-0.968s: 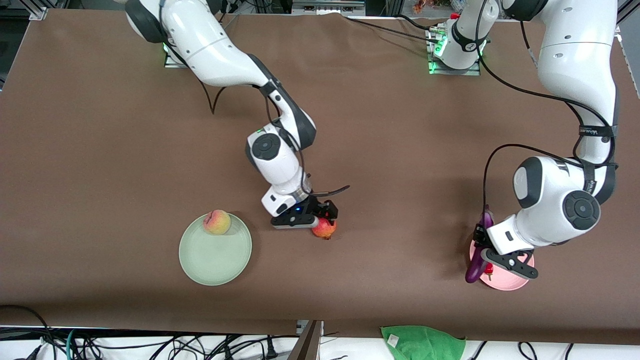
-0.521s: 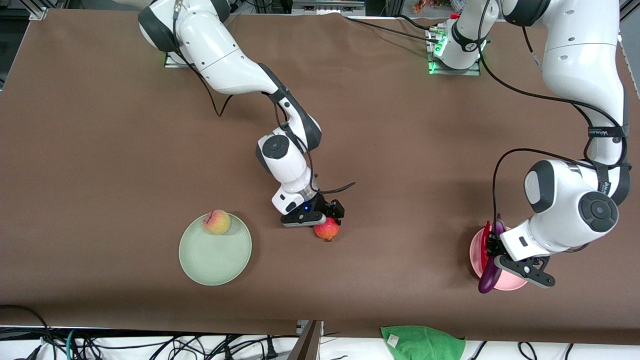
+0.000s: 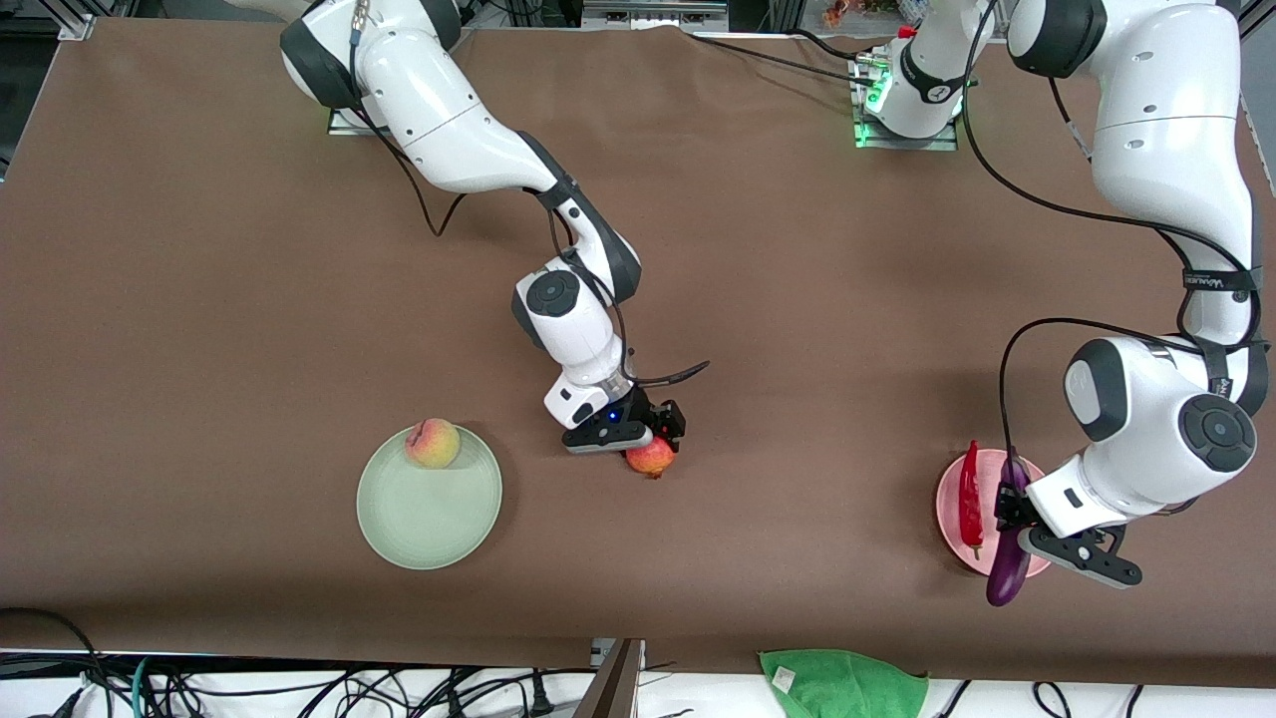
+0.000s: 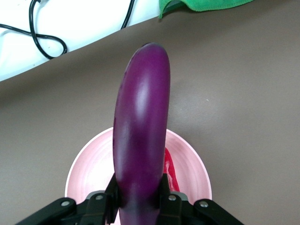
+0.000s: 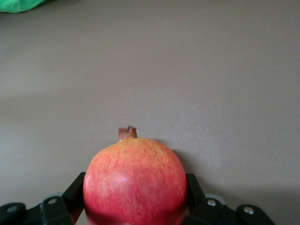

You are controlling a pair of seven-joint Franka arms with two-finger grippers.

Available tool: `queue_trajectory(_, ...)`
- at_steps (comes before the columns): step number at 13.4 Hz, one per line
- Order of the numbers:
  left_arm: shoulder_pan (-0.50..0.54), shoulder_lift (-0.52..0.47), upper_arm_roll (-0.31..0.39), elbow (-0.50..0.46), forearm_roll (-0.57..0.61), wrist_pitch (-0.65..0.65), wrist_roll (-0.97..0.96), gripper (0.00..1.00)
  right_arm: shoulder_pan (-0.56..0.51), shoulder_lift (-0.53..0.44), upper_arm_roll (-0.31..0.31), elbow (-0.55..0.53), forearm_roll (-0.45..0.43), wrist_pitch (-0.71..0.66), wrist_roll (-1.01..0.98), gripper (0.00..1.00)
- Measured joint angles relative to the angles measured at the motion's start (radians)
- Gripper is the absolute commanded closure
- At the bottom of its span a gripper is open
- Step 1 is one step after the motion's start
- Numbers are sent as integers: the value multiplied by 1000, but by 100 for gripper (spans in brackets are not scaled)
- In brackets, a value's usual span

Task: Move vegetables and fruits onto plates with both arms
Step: 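Lower the apple onto the green plate while the left gripper lowers the eggplant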

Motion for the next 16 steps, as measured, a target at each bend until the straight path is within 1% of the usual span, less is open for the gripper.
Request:
queue_trajectory(2,15,12,0,2,-75,0,5,100,-4,-7,-4,14,0,-28,-1,89)
queue_trajectory(3,19,21,-2,2,-93,4,11,99,-8,-17,-7,26,0,-80,-1,89)
queue_trajectory(5,23,35,-5,4,-99,25,17,99,-41,-66,-9,45,0,-229,-23,89)
queue_trajectory(6,25,39,-5,6,-99,30,21,99,-77,-104,-4,48,1,-322,-68,88)
queue_trajectory(8,29,43,-5,8,-99,31,32,97,-182,-172,32,48,1,-499,-212,87)
queue_trajectory(9,31,43,-5,9,-99,31,33,94,-240,-192,54,47,1,-561,-302,86)
queue_trajectory(11,33,44,-5,9,-99,31,35,90,-344,-204,79,47,2,-621,-495,83)
queue_trajectory(12,33,46,-5,9,-99,31,35,83,-383,-203,83,43,2,-636,-588,82)
queue_trajectory(13,33,47,-5,9,-99,31,35,73,-414,-203,84,37,2,-650,-678,75)
queue_trajectory(14,33,49,-5,9,-99,32,36,65,-439,-202,85,31,2,-657,-756,61)
queue_trajectory(15,33,52,-5,9,-99,32,36,54,-455,-201,86,25,2,-660,-805,47)
queue_trajectory(16,33,56,-5,9,-99,32,36,34,-462,-200,86,22,2,-660,-830,30)
